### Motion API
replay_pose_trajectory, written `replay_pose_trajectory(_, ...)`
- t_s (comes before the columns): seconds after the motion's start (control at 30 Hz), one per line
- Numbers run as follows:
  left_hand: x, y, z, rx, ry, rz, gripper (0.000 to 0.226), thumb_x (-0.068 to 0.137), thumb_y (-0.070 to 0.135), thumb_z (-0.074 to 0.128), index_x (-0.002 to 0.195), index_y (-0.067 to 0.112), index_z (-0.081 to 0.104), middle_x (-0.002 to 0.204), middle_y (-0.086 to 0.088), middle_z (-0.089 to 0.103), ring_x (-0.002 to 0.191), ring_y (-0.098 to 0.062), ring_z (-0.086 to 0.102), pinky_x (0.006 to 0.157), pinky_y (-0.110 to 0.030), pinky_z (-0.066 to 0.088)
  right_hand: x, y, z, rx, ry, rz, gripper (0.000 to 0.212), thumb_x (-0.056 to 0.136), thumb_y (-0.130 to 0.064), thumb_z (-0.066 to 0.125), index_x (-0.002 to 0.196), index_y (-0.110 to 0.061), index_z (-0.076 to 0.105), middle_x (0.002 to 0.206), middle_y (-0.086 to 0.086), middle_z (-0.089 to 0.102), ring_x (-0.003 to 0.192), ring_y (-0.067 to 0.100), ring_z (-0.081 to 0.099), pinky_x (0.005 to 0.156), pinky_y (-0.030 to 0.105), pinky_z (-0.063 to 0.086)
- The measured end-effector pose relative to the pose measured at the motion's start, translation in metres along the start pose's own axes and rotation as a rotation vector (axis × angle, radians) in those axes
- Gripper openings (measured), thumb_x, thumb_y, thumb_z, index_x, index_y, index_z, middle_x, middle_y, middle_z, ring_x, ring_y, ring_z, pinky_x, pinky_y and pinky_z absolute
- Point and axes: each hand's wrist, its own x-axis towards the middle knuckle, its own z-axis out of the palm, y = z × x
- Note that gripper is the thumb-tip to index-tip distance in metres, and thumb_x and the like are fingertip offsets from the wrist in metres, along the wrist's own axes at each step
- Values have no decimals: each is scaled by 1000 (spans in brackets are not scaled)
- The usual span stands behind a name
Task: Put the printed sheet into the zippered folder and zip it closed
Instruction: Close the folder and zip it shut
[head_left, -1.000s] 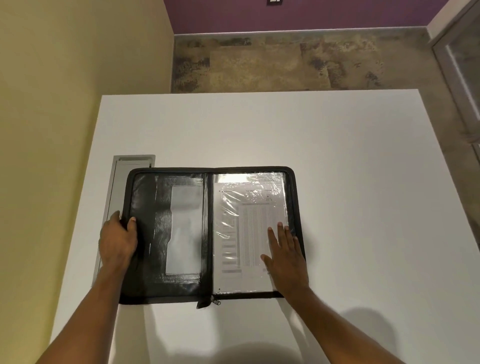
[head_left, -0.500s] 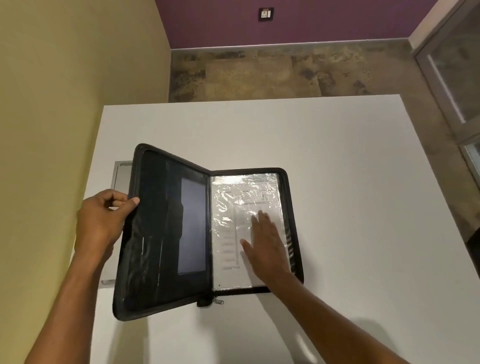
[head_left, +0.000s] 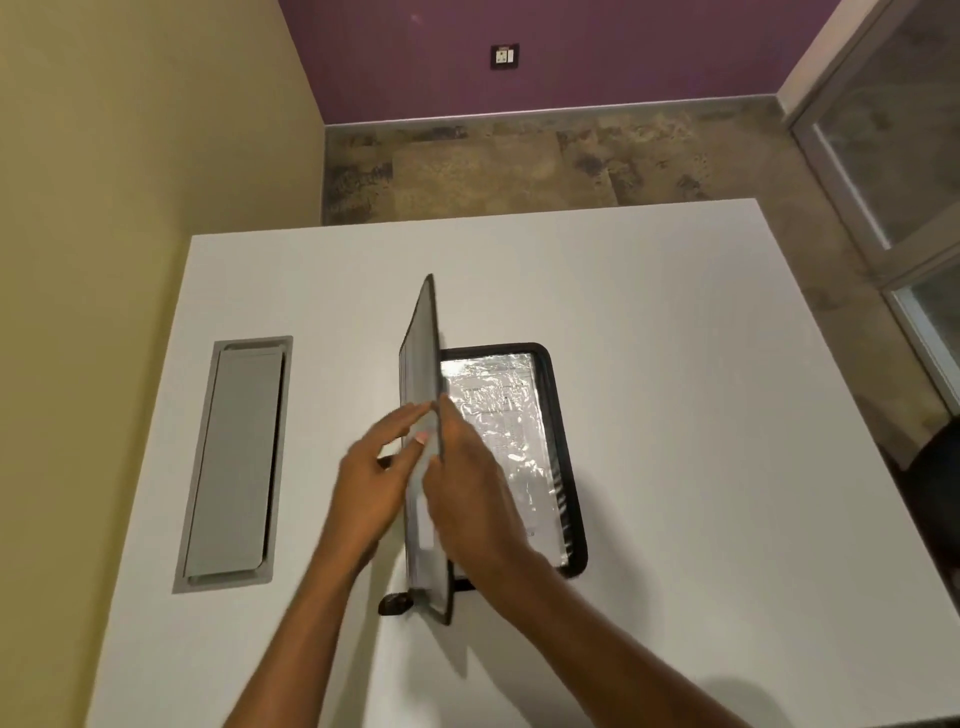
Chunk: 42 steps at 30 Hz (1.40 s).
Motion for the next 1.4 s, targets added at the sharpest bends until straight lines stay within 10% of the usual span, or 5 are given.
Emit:
replay_pose_trajectory(0.23, -2, -39, 88, 279, -206, 90, 62, 107, 38, 54, 163, 41, 27, 175, 7, 12, 161, -8, 5, 128, -32, 17, 13, 70, -45, -18, 267, 194, 32, 110, -19, 44, 138, -32, 51, 107, -25, 51, 94, 0, 56, 99, 30, 54)
replay_pose_trajectory(0.37, 7, -51, 132, 439, -148, 49, 62, 107, 41, 52, 163, 41, 26, 176, 2, 8, 163, -16, -2, 132, -49, 10, 29, 113, -56, -212, 252, 236, 44, 104, -13, 57, 146, -21, 48, 132, 1, 56, 118, 16, 58, 96, 25, 49)
replay_pose_trajectory(0.53, 18, -63, 176, 622, -151, -51, 63, 106, 40, 47, 164, 38, 22, 176, -3, -1, 163, -22, -9, 131, -55, 2, 51, 158, -63, -134, 228, 281, 50, 91, -3, 65, 134, -27, 58, 103, -7, 51, 95, 12, 57, 70, 5, 37)
replay_pose_trajectory(0.8, 25, -87, 207, 942, -174, -113, 68, 107, 46, 38, 166, 35, 7, 175, -11, -13, 161, -31, -16, 129, -58, -2, 64, 206, -56, -152, 135, 234, 32, 92, -44, 47, 124, -45, 53, 98, -12, 52, 86, -4, 53, 79, 19, 47)
replay_pose_trajectory(1.4, -27, -114, 138, 859, -94, 14, 69, 105, 25, 46, 167, 23, 15, 176, -8, 3, 163, -26, 3, 131, -49, 10, 8, 204, -23, -527, 51, 132, 62, 97, -10, 60, 155, -12, 40, 162, 8, 38, 146, 27, 43, 119, 38, 39)
